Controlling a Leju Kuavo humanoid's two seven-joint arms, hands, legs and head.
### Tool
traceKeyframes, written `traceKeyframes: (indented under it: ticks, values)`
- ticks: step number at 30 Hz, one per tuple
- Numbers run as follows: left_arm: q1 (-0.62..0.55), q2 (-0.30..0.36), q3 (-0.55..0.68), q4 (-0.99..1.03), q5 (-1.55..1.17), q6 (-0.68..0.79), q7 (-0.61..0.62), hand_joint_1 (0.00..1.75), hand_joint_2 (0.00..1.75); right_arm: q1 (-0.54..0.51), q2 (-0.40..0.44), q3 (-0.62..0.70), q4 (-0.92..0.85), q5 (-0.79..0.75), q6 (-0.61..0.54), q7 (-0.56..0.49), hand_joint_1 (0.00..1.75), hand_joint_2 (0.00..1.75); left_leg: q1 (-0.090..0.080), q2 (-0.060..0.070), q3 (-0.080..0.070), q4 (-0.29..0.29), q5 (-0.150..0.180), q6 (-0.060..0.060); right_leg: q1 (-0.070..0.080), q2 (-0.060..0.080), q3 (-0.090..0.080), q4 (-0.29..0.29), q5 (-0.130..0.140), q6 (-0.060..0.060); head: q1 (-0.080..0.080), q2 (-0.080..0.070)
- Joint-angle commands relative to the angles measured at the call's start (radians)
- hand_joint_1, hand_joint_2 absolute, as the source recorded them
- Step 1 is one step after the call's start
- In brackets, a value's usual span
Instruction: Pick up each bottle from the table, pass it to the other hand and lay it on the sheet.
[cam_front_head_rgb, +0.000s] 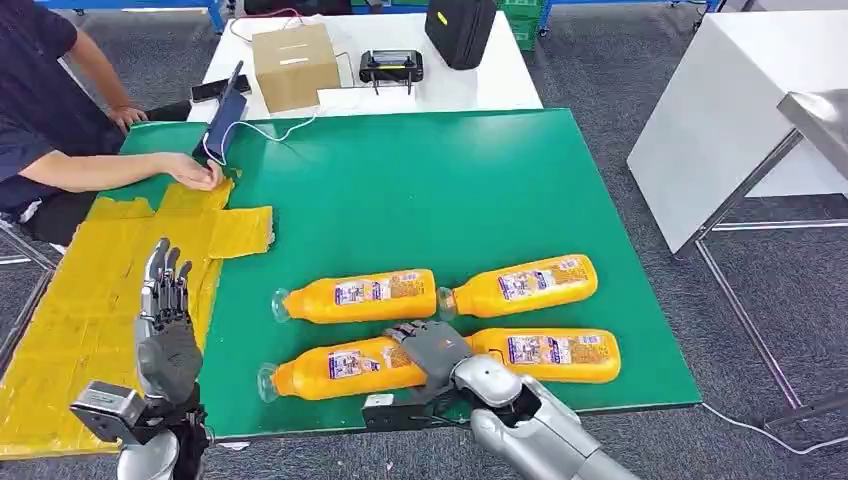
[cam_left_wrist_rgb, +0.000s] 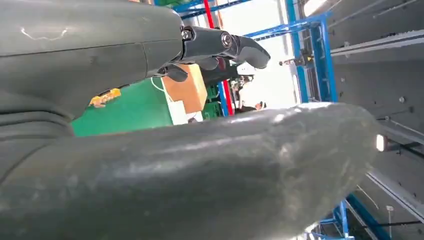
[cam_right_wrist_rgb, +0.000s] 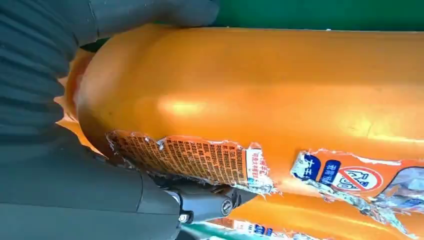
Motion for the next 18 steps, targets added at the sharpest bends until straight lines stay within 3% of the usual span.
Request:
traceKeyframes:
  ticks: [1, 5, 8, 10, 13, 15, 17, 18]
  values:
    - [-0.054, 0.024, -0.019, 0.103, 0.012, -0.002, -0.020, 0.00, 0.00, -0.052, -0.107, 0.133, 0.084, -0.066, 0.057, -0.011, 1.75, 1.75, 0.001, -0.006, 0.003, -0.002, 0.000, -0.001, 0.000, 0.001, 0.005, -0.003, -0.001, -0.001, 0.000, 0.000]
    - [-0.056, 0.026, -0.023, 0.105, 0.018, -0.003, -0.018, 0.00, 0.00, -0.071, -0.118, 0.163, 0.078, -0.100, 0.067, 0.002, 1.75, 1.75, 0.001, -0.006, 0.003, -0.001, -0.001, 0.000, 0.000, 0.001, 0.016, -0.002, -0.001, 0.000, 0.000, 0.000]
    - [-0.067, 0.019, -0.011, 0.118, 0.038, 0.009, 0.004, 0.00, 0.00, -0.074, -0.121, 0.157, 0.076, -0.146, 0.051, 0.013, 1.75, 1.75, 0.000, -0.005, 0.002, -0.001, 0.000, 0.000, 0.000, 0.001, 0.014, -0.001, -0.001, 0.000, 0.000, 0.000]
    - [-0.070, 0.007, 0.016, 0.118, 0.077, 0.030, 0.023, 0.00, 0.00, -0.044, -0.085, 0.089, 0.064, -0.223, -0.029, -0.002, 1.75, 1.75, 0.001, -0.006, 0.002, -0.001, 0.000, 0.000, 0.000, 0.001, 0.015, -0.002, -0.001, -0.001, 0.000, 0.000]
    - [-0.070, -0.007, 0.050, 0.113, 0.160, 0.057, 0.042, 0.00, 0.00, 0.035, -0.003, -0.055, -0.033, -0.385, -0.193, -0.116, 1.75, 1.75, 0.001, -0.005, 0.002, -0.001, 0.000, 0.000, 0.000, 0.003, 0.014, -0.002, -0.001, -0.001, 0.000, 0.000]
    - [-0.079, -0.016, 0.048, 0.107, 0.196, 0.086, 0.052, 0.00, 0.00, 0.145, 0.082, -0.162, -0.142, -0.402, -0.324, -0.180, 1.75, 1.75, 0.002, -0.004, 0.001, 0.000, -0.001, -0.001, 0.001, 0.004, 0.013, -0.001, -0.001, -0.001, 0.000, 0.000]
    - [-0.085, -0.022, 0.035, 0.100, 0.205, 0.116, 0.049, 0.00, 0.00, 0.217, 0.118, -0.214, -0.255, -0.431, -0.379, -0.239, 1.75, 1.75, 0.002, -0.005, 0.001, 0.000, -0.001, -0.001, 0.001, 0.003, 0.013, -0.001, -0.001, -0.002, 0.000, 0.000]
    - [-0.088, -0.021, 0.023, 0.100, 0.209, 0.123, 0.052, 0.00, 1.75, 0.252, 0.131, -0.238, -0.308, -0.449, -0.399, -0.265, 1.75, 1.75, 0.003, -0.007, 0.000, 0.001, -0.002, -0.002, 0.002, 0.003, 0.012, 0.000, -0.003, -0.002, 0.002, 0.000]
